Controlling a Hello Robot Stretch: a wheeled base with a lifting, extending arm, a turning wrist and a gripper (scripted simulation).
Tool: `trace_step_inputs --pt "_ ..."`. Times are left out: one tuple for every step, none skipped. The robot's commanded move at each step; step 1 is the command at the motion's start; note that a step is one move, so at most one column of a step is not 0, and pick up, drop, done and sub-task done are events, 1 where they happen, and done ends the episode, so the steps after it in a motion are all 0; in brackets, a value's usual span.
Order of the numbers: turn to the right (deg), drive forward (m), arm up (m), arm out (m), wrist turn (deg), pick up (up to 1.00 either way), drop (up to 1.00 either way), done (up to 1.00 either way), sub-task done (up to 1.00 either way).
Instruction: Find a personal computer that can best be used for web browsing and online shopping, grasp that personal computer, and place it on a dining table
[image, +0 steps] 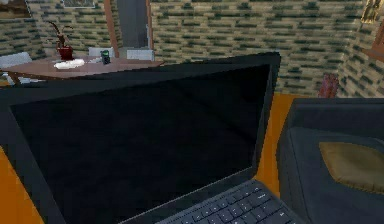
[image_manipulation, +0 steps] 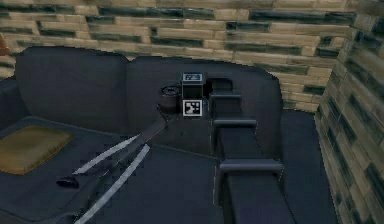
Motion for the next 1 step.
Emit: trace_step_inputs --pt "0.0 0.00 0.00 0.00 -12.0 0.00 0.00 0.00 0.00"
